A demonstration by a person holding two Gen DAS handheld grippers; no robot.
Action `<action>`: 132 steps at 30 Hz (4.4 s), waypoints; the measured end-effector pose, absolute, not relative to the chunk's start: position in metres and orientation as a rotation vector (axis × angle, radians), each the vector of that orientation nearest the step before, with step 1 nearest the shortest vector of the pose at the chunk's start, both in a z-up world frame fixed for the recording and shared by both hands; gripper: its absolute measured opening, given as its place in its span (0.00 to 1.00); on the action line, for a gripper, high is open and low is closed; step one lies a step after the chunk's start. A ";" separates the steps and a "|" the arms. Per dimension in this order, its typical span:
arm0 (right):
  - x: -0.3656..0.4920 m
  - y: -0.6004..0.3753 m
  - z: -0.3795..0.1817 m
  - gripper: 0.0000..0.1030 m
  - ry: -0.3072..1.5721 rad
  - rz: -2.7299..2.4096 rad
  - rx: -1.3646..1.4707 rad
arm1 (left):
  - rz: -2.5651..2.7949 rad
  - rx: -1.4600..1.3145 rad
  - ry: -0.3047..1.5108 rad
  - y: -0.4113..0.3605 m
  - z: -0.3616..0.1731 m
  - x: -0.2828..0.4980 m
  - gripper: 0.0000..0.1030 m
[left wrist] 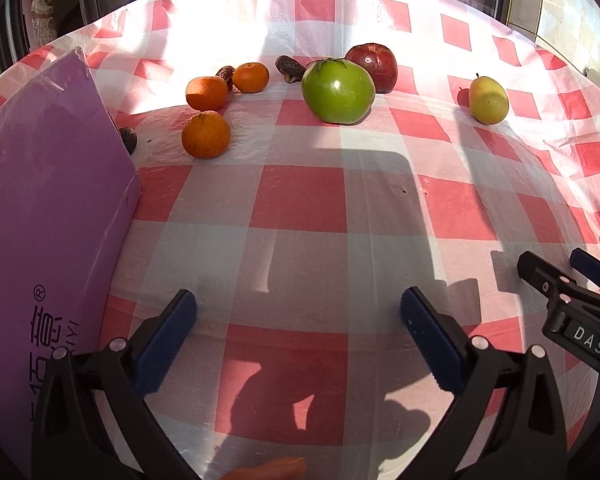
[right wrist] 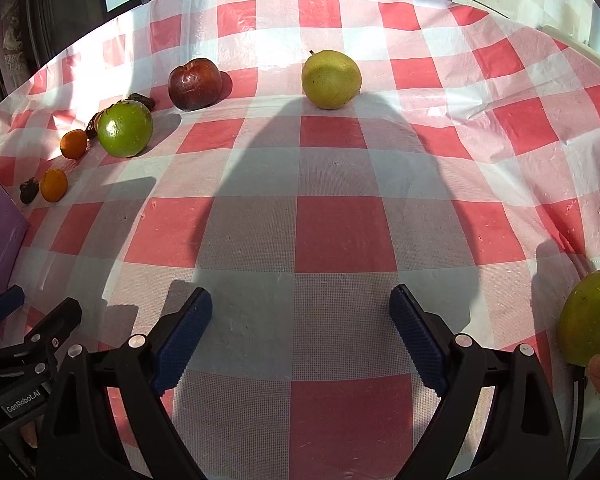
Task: Organize fruits
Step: 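Move both tools toward the fruits on the checkered table, then grasp a large green fruit with the left tool while the right tool grasps another green fruit, then carry both held green fruits over the purple box, then lower the green fruits into the box and open both tools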
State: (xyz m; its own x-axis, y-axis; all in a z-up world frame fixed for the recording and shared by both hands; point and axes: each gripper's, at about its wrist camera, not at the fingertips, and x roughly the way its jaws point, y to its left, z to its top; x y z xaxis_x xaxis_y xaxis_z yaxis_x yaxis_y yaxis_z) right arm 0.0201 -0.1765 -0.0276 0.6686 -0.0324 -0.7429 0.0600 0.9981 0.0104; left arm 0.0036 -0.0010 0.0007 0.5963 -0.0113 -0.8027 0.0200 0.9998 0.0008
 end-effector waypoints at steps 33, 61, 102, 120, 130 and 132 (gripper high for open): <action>0.039 -0.190 -0.026 0.84 0.827 -0.003 0.036 | 0.003 -0.018 0.937 -0.006 0.003 0.034 0.99; 0.087 -0.237 -0.011 0.01 0.806 0.075 0.083 | -0.090 0.023 0.897 -0.024 0.009 0.063 0.60; -0.060 0.016 0.144 0.60 0.667 0.695 -0.219 | 0.065 0.095 0.879 0.174 0.150 -0.095 0.60; -0.085 0.177 -0.010 0.59 1.074 0.587 -1.214 | 0.071 0.178 1.353 0.259 0.055 -0.076 0.60; -0.112 0.145 -0.022 0.68 1.071 0.536 -1.223 | 0.061 0.054 1.449 0.274 0.041 -0.077 0.74; -0.117 0.140 -0.024 0.70 1.064 0.507 -1.214 | 0.057 0.057 1.451 0.273 0.041 -0.076 0.75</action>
